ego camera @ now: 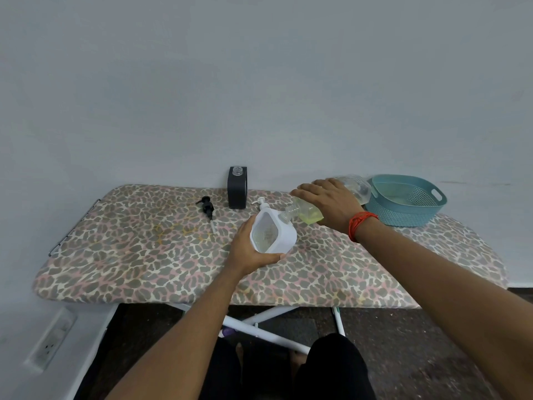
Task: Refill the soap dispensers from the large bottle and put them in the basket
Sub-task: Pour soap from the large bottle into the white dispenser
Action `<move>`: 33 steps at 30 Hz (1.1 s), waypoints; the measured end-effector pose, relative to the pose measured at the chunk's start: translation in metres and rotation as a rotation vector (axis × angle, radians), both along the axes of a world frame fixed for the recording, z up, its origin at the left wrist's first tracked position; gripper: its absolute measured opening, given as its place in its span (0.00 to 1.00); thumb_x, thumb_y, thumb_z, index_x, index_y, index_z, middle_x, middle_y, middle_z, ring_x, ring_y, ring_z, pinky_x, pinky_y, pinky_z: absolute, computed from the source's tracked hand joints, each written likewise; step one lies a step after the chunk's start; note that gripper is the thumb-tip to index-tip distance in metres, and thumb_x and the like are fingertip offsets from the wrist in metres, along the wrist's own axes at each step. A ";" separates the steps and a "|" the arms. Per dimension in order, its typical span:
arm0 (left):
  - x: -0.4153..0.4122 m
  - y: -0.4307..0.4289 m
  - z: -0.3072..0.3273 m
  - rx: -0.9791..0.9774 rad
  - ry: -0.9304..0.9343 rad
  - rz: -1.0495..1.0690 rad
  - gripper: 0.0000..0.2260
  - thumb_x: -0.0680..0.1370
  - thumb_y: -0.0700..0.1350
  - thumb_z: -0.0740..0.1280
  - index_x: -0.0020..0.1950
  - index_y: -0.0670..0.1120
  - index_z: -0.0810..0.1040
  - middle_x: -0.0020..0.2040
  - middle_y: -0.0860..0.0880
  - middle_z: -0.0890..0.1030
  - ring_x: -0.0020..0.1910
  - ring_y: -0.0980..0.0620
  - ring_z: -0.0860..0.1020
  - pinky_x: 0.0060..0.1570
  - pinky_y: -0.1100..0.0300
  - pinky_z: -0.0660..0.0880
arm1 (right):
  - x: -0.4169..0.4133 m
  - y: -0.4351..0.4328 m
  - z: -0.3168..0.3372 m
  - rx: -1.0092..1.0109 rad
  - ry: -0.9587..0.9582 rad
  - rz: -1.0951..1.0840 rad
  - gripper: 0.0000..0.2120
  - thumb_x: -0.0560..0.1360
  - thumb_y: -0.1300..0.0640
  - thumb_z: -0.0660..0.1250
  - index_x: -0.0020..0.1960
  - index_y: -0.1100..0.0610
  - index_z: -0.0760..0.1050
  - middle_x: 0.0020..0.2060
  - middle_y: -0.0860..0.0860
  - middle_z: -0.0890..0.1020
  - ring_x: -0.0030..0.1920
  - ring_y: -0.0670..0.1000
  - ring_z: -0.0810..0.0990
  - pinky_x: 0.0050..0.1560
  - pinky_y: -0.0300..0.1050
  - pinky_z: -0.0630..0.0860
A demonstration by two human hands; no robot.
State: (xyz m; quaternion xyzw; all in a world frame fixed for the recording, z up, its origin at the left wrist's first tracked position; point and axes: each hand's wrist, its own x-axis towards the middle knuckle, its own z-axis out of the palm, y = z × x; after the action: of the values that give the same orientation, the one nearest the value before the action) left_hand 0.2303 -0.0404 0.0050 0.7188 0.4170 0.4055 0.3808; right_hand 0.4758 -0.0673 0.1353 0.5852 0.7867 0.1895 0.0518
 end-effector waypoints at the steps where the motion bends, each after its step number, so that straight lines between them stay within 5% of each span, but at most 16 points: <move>1: 0.000 0.000 0.000 0.000 0.000 0.002 0.46 0.58 0.58 0.84 0.73 0.57 0.70 0.65 0.58 0.76 0.64 0.56 0.75 0.61 0.48 0.77 | 0.000 0.000 0.000 0.004 0.000 0.002 0.45 0.64 0.50 0.82 0.76 0.45 0.64 0.70 0.49 0.75 0.66 0.59 0.75 0.67 0.59 0.70; 19: 0.000 0.001 -0.001 0.000 0.021 0.008 0.46 0.59 0.57 0.85 0.74 0.57 0.70 0.65 0.57 0.75 0.64 0.57 0.75 0.59 0.54 0.75 | -0.002 -0.001 0.001 0.021 -0.002 0.013 0.45 0.63 0.49 0.83 0.76 0.45 0.65 0.70 0.50 0.76 0.66 0.59 0.76 0.67 0.61 0.70; 33: 0.001 0.002 -0.002 -0.006 0.028 0.015 0.46 0.59 0.56 0.85 0.74 0.57 0.69 0.66 0.57 0.75 0.64 0.56 0.75 0.61 0.49 0.76 | -0.002 -0.001 0.002 0.019 -0.015 0.019 0.46 0.64 0.49 0.83 0.76 0.46 0.64 0.70 0.50 0.75 0.67 0.59 0.74 0.69 0.62 0.69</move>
State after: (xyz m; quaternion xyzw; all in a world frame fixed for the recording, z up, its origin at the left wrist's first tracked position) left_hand 0.2309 -0.0384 0.0026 0.7201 0.4290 0.3969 0.3740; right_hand 0.4738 -0.0680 0.1374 0.5767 0.7900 0.2020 0.0502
